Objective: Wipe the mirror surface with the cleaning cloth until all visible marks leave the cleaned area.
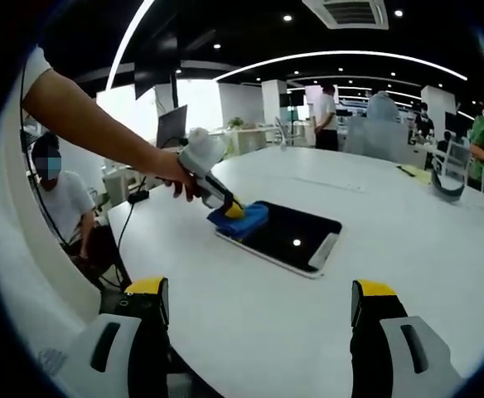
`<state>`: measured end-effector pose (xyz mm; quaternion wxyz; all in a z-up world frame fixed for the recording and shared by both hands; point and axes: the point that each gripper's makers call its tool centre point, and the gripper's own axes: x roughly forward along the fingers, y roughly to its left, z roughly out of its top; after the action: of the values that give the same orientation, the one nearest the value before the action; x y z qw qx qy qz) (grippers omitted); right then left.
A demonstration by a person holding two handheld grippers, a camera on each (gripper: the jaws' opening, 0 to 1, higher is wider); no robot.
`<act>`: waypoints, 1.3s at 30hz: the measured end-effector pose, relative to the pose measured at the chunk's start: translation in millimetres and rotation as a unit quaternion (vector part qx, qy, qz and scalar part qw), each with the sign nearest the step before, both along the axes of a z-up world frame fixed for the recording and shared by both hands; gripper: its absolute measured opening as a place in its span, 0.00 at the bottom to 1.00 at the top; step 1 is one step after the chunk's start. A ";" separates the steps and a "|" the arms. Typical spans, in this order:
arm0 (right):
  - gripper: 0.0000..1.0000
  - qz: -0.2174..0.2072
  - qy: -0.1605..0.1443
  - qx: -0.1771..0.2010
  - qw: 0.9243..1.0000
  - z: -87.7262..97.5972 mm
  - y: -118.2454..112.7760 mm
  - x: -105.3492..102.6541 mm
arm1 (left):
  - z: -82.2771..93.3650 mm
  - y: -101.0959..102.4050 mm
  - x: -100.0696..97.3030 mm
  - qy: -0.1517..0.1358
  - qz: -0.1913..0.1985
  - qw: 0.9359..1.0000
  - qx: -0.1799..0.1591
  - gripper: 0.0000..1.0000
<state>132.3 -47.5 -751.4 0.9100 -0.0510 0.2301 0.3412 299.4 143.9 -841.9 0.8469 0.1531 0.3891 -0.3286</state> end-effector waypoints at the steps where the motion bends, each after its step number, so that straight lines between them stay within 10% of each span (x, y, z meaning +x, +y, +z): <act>1: 0.91 -0.001 0.000 0.001 1.000 0.2 -0.2 -0.1 | 0.0 -0.2 -1.2 0.000 0.000 1.000 -0.001 0.09; 39: 0.91 -0.015 -0.003 0.030 0.999 -1.0 -6.7 -3.5 | -0.3 -10.4 -31.7 0.032 -0.030 0.999 -0.020 0.10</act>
<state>128.8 -54.2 -752.4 0.9170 -0.0216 0.2175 0.3337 267.7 133.4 -842.1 0.8268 0.1376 0.4043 -0.3661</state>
